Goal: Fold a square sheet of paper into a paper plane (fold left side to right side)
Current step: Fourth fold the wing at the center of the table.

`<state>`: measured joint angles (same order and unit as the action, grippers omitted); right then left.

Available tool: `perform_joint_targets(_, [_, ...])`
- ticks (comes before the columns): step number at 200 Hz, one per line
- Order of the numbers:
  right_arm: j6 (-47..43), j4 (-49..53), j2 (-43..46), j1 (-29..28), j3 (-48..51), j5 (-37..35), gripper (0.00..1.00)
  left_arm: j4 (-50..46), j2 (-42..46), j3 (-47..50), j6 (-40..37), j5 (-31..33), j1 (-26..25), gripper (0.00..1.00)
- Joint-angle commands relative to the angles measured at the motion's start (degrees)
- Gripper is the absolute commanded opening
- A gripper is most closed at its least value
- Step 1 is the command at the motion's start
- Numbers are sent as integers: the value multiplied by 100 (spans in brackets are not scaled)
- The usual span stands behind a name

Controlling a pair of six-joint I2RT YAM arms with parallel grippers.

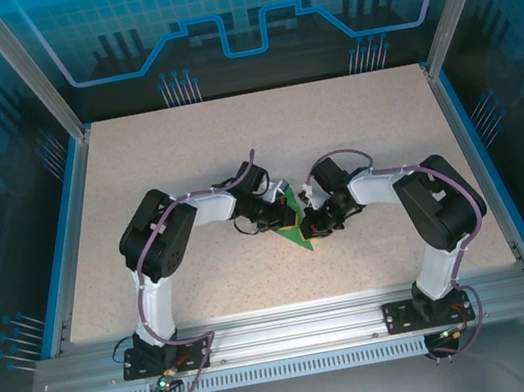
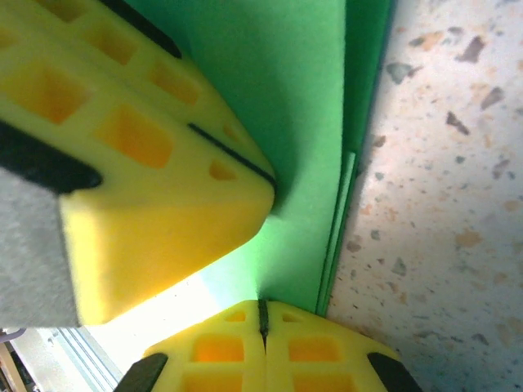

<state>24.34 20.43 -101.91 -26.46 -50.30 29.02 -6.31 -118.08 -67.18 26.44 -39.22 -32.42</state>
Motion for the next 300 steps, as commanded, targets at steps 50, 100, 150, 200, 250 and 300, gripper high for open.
perform_joint_targets(50, [-78, 858, -409, -22, 315, -711, 0, 145, -127, 217, -367, 497, 144, 1])
perform_joint_targets(100, [-89, 906, -443, -25, 329, -714, 0, 270, -62, 183, -377, 596, 319, 1])
perform_joint_targets(150, [-91, 902, -397, -26, 381, -703, 0, 186, -44, -61, -549, 728, 572, 1])
perform_joint_targets(200, [-94, 902, -377, -26, 415, -687, 0, 0, -113, -361, -726, 871, 867, 1])
perform_joint_targets(250, [-76, 916, -342, -25, 442, -688, 0, -136, -240, -608, -820, 1011, 1067, 1])
perform_joint_targets(300, [-75, 902, -335, -30, 443, -669, 0, 21, -294, -521, -842, 1033, 1315, 1])
